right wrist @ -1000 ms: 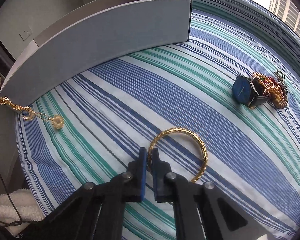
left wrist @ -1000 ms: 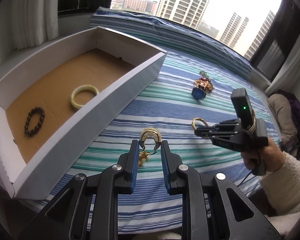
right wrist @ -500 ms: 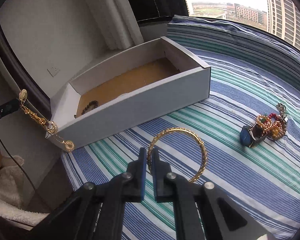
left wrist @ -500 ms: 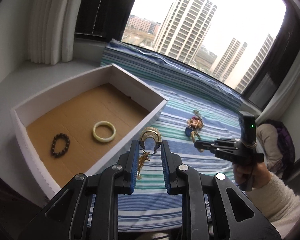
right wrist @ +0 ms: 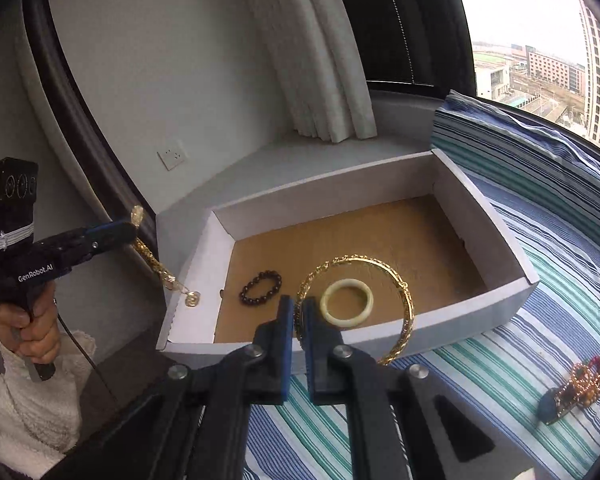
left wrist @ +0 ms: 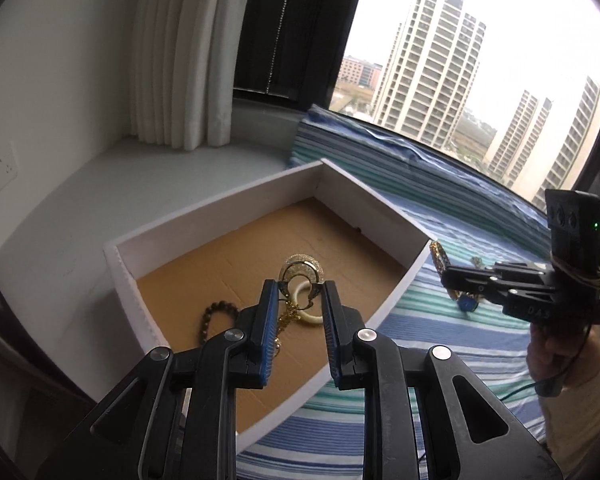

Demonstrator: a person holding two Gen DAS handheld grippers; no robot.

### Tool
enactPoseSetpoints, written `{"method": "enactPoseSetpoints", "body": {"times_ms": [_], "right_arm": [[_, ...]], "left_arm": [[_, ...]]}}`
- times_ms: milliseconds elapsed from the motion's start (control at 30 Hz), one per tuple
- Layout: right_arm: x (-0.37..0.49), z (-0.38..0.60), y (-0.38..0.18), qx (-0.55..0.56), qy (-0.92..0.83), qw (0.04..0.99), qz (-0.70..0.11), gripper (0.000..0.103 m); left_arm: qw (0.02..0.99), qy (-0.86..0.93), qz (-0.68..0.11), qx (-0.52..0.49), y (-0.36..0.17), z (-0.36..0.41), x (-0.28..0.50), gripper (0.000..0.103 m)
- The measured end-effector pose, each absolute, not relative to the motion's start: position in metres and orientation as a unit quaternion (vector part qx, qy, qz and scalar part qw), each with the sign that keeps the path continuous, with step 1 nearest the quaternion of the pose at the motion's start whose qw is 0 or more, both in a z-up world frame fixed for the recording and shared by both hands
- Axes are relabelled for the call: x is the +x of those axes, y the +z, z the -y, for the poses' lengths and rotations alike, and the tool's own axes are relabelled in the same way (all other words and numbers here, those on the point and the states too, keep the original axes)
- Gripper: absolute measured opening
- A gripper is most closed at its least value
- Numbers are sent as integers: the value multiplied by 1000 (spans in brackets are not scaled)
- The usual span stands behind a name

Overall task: Organize jewelry
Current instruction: 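Lower the pendant and bangle into the white box and open both tools, then withdraw both tools from the box and move back to the watch cluster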

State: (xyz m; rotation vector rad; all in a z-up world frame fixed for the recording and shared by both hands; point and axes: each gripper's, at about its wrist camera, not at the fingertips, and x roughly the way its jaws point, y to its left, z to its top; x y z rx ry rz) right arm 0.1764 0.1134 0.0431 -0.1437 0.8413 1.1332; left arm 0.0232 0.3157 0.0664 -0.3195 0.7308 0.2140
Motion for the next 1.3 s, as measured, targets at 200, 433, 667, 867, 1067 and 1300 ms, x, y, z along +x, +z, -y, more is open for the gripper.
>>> {"method": "enactPoseSetpoints", "body": {"times_ms": [200, 433, 667, 867, 1067, 1300], "right_arm": [[166, -171, 30, -88, 555, 725, -400, 5], [157, -218, -8, -128, 567, 692, -428, 5], [163, -249, -48, -170, 549, 678, -458, 20], [176, -215, -32, -114, 538, 699, -457, 40], [161, -144, -29, -111, 494, 742, -439, 46], [111, -50, -57, -122, 412, 789, -438, 62]], "left_arm": [[893, 118, -400, -173, 21, -330, 33, 20], [869, 130, -441, -183, -20, -337, 39, 20], [851, 190, -466, -148, -44, -343, 45, 51], [852, 222, -451, -146, -46, -352, 26, 77], [849, 265, -433, -144, -53, -349, 0, 87], [853, 224, -443, -163, -65, -298, -20, 93]]}}
